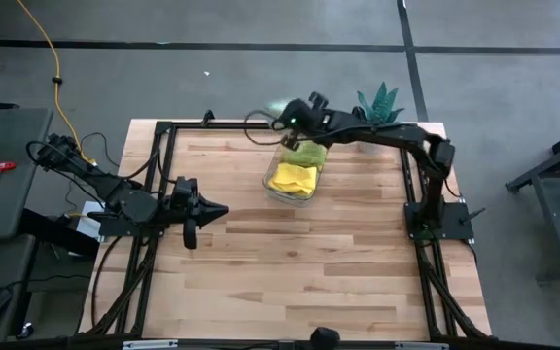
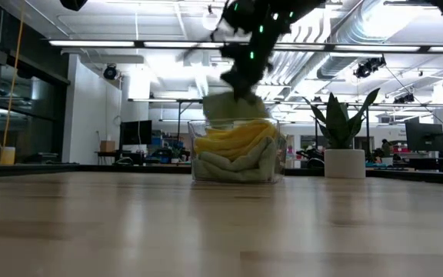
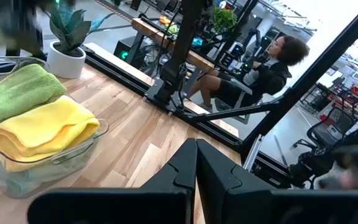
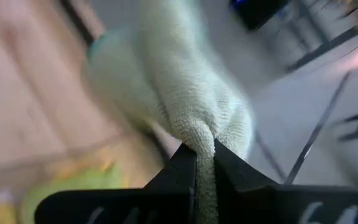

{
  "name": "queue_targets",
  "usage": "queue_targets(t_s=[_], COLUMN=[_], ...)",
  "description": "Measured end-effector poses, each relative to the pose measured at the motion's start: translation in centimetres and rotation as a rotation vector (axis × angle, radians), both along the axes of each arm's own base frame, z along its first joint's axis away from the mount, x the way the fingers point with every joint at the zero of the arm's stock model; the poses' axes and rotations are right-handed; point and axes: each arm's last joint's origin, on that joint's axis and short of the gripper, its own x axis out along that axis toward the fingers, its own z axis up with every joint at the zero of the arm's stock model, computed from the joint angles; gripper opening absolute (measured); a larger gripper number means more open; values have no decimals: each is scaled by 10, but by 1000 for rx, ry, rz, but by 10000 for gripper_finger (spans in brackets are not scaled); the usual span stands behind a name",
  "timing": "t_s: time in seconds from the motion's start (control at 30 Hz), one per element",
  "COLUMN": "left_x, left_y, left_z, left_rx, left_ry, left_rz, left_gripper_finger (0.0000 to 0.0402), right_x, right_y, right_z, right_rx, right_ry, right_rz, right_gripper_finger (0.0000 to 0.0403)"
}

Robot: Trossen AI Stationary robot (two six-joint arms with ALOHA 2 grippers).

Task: Fold microfiber towels
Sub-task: Put the folded blue towel into the transparent bin

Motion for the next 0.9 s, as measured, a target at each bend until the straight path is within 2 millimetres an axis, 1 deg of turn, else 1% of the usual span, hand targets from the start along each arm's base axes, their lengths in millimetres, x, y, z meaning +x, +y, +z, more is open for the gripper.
queue_targets(t_s=[0.07, 0.13, 0.2, 0.23, 0.5, 0.67, 0.8, 0.9], left_x=[0, 0, 0, 0, 1, 4, 7, 10], left_y=[0, 0, 0, 0, 0, -2, -4, -5], left_z=[0, 0, 0, 0, -1, -4, -8, -10], left_rx=[-2, -1, -2, -2, 5, 8, 14, 18], left_ry=[-1, -1, -1, -1, 8, 28, 48, 57], left_rz=[1, 1, 0, 0, 0, -14, -25, -25], left_gripper_finger=[0, 0, 0, 0, 0, 0, 0, 0], right_x=[2, 5, 4, 2, -12, -11, -12, -18], right_y=[-3, -4, -2, 1, 14, 23, 30, 30], right_z=[-24, -44, -60, -63, -63, -63, -49, -42], right_rx=[69, 118, 161, 172, 260, 288, 325, 372], right_ry=[61, 137, 242, 287, 469, 509, 533, 527], right_rz=[-6, -13, -4, 11, 69, 138, 144, 77], right_gripper_finger=[0, 0, 0, 0, 0, 0, 0, 0])
